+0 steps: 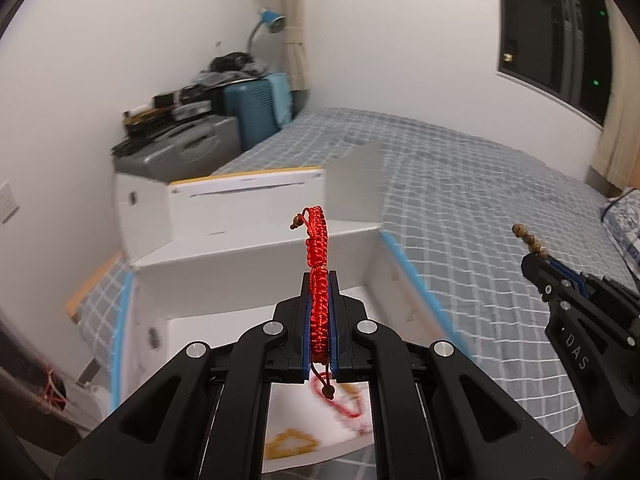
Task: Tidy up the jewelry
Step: 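Carry both bracelets into the white box and open both tools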
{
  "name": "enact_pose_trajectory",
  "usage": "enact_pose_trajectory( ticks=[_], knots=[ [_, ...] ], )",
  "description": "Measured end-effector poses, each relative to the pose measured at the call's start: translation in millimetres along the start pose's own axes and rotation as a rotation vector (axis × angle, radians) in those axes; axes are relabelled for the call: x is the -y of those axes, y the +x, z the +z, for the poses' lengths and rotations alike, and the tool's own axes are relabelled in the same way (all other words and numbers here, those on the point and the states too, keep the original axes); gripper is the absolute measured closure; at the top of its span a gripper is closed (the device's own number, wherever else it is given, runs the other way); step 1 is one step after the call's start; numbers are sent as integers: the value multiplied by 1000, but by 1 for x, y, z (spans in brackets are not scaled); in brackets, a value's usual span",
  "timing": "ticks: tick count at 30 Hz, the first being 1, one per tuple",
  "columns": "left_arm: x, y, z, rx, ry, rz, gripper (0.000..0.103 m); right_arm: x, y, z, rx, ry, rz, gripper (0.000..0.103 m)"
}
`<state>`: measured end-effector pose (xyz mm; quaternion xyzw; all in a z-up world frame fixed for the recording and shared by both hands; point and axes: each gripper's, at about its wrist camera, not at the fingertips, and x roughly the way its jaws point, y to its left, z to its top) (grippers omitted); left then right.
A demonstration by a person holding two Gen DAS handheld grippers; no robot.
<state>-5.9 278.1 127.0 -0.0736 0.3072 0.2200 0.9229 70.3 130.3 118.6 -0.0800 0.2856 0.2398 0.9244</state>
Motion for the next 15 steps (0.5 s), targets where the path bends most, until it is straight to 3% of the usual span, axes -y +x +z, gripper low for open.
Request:
enact_pose_trajectory(
  ticks=[8,15],
  knots=[
    [-61,19,-23,-72,-84,71,97,-61,28,-11,-48,-61,74,95],
    [-87,45,-44,-148,-119,114,97,-91,62,-31,-134,-93,111,95]
  ],
)
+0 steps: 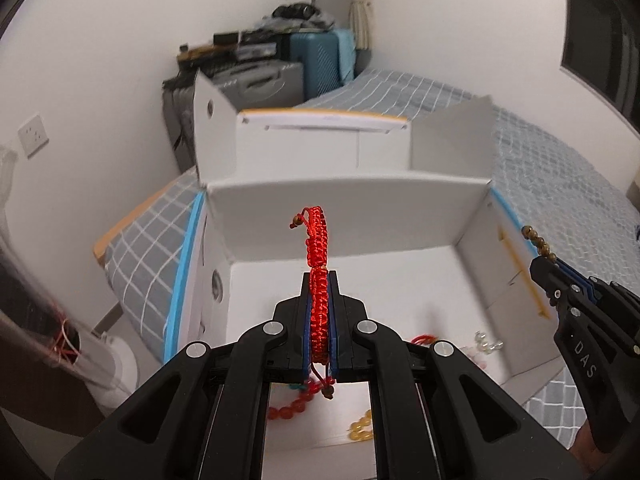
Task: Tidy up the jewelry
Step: 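Carry both bracelets into the white box and open both tools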
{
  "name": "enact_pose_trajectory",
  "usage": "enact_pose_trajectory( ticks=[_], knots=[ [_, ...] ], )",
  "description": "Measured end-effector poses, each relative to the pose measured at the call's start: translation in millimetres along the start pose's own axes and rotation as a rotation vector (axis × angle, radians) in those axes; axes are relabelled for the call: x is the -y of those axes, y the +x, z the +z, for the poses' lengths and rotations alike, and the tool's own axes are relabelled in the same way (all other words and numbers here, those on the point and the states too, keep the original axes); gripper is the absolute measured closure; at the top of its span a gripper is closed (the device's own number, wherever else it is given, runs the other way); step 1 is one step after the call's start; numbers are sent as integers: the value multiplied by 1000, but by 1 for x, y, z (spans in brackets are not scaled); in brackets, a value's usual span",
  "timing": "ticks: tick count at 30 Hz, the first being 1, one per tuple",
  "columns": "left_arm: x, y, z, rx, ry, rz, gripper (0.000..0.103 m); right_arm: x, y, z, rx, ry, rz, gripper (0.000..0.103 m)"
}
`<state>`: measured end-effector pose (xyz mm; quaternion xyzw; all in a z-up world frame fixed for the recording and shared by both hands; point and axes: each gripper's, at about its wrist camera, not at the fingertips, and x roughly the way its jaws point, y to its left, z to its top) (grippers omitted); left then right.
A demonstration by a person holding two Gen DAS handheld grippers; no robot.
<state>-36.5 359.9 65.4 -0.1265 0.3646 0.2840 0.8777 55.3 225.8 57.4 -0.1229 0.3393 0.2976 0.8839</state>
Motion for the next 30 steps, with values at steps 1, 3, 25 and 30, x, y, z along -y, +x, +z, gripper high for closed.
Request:
enact_pose_trajectory(
  ticks=[1,3,25,30],
  knots=[
    [-2,6,-2,-24,-3,14,97,-2,5,-2,-16,-2,4,95],
    [-5,16,-5,-65,-6,24,97,-4,16,-6,-59,-4,8,95],
    [-5,46,-18,-211,21,31,91,-3,62,-23,-294,26,31,92],
    [-6,21,-12,-140,11,35,65,1,36,-14,-228,41,39,67]
  ],
)
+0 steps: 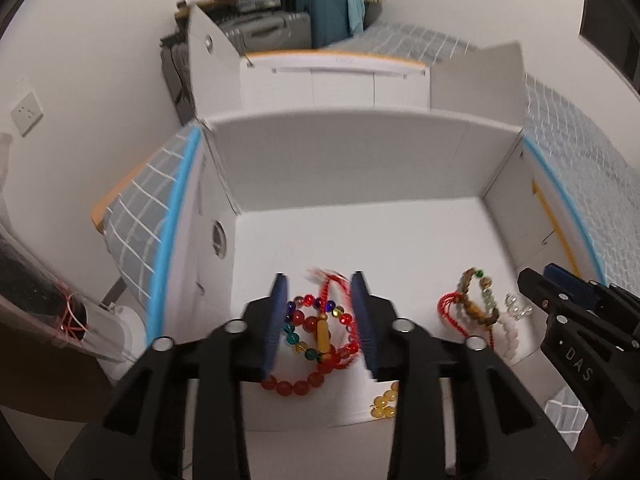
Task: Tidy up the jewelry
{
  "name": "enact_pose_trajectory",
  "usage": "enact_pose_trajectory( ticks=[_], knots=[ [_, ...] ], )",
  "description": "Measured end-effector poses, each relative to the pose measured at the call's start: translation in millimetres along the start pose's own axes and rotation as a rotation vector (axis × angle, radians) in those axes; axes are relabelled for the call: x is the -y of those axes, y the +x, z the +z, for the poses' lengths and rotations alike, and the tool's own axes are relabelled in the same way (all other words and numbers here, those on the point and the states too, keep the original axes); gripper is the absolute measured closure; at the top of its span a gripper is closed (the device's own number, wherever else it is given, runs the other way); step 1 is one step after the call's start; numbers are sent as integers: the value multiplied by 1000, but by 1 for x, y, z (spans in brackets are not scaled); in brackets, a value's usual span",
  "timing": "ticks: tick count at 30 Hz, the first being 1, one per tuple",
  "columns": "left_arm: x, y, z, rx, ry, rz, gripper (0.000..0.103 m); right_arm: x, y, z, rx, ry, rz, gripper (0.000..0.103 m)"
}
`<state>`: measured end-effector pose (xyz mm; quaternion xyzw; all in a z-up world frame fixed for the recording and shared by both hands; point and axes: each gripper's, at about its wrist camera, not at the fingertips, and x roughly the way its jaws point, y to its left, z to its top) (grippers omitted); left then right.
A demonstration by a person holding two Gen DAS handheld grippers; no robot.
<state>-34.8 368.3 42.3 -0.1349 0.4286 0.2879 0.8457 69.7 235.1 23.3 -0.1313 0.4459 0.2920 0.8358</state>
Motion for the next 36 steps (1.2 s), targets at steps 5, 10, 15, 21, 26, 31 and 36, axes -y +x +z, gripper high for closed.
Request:
enact_pose_trajectory(
  ticks=[5,10,15,21,26,31,36],
  knots=[
    [-1,-35,-5,94,-13,10,42,9,-42,-4,114,6,-7,43],
    [4,-60,-21,150,-7,-9,27,16,-74,-20,184,-2,0,32],
    [5,-81,-42,204,-16,-16,12,17,-95,-43,240,-16,-3,24],
    [4,-88,-64,233,-23,11,6,12,-103,-67,273,-33,-18,15],
    [-3,-86,-82,212,-39,-17,6,7,-98,-86,271,-53,-30,10],
    [-5,-81,-102,195,-47,-34,6,6,-90,-101,256,-61,-36,8],
    [-3,-79,-112,189,-41,-30,6,7,-83,-110,243,-58,-39,8]
  ],
)
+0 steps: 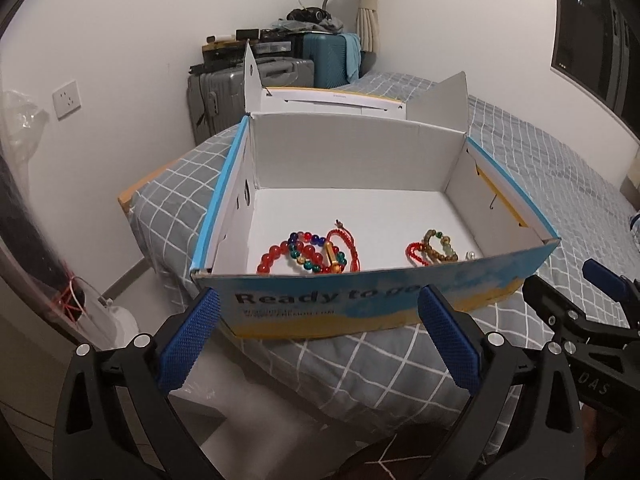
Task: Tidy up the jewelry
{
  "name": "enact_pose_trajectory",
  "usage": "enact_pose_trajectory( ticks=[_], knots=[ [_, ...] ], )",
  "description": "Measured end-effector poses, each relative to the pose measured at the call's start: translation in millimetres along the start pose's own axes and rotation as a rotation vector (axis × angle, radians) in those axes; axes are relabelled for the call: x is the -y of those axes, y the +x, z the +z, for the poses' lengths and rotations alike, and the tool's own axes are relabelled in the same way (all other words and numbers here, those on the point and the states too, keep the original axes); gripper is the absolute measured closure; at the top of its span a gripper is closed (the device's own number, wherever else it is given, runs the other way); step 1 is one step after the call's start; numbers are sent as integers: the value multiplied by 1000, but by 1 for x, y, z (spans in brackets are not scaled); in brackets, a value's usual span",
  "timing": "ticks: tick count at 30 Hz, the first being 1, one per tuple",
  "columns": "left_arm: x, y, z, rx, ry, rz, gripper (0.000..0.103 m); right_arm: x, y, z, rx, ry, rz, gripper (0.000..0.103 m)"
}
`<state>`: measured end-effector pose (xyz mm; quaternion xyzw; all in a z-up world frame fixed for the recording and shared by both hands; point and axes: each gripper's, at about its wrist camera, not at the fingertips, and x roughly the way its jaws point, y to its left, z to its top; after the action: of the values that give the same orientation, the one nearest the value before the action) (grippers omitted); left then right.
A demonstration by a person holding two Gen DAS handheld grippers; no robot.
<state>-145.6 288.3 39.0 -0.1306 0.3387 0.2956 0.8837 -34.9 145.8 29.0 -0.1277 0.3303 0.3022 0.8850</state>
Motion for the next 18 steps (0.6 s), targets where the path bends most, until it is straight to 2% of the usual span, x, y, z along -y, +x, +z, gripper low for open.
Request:
enact_pose_trajectory(
  ticks=[18],
  knots=[
    [4,-6,-4,16,24,22,6,2,-6,-5,8,9,5,8]
  ],
)
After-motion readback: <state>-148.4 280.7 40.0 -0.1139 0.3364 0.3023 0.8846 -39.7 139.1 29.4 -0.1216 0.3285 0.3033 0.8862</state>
